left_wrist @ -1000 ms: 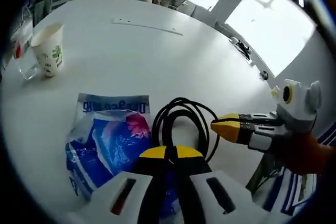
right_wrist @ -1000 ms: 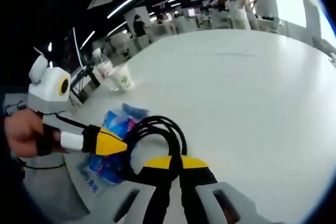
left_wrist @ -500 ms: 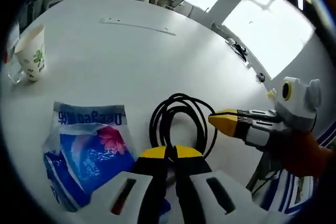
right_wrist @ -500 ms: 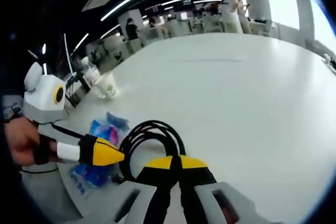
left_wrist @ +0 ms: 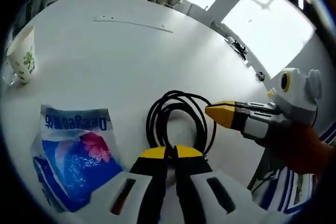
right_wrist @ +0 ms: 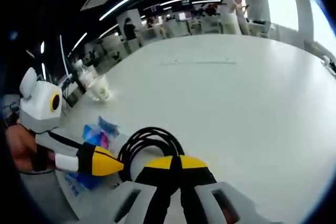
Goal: Arrange the tabletop items into an orderly group along one side of the table until the central work area is clear of visible clutter.
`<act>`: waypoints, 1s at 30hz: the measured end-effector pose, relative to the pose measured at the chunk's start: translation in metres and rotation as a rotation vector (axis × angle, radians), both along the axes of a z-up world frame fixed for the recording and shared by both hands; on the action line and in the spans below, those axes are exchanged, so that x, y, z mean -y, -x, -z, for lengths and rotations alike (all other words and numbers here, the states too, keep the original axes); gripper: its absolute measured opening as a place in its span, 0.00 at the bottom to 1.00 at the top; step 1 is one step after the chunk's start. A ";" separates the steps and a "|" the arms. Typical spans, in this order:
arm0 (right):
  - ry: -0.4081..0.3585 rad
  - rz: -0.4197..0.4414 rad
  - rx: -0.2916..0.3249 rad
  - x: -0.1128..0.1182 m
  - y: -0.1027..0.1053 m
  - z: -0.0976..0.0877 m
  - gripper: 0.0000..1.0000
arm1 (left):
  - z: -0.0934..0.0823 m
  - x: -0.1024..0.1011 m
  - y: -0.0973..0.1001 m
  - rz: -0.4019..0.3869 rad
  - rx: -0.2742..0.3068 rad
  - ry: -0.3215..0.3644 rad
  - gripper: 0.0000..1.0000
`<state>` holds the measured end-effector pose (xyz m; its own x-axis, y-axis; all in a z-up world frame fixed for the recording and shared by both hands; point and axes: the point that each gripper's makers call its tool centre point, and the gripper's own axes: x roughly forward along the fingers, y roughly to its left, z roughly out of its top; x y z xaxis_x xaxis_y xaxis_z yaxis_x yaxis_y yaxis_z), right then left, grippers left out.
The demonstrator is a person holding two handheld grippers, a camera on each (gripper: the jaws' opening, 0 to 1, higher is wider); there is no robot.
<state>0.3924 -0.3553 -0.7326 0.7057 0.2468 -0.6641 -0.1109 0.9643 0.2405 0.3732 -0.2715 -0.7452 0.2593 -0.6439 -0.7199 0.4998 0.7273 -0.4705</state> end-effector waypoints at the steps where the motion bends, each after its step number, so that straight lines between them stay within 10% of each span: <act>1: 0.000 -0.002 -0.001 -0.001 -0.001 0.001 0.00 | 0.001 -0.001 0.000 -0.005 -0.005 -0.003 0.01; 30: 0.027 0.007 0.003 0.005 -0.001 -0.009 0.11 | -0.015 -0.026 -0.003 0.000 0.032 -0.071 0.10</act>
<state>0.3931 -0.3600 -0.7232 0.7093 0.2241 -0.6683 -0.1049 0.9711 0.2143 0.3764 -0.2454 -0.7306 0.2828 -0.5915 -0.7551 0.5140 0.7581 -0.4013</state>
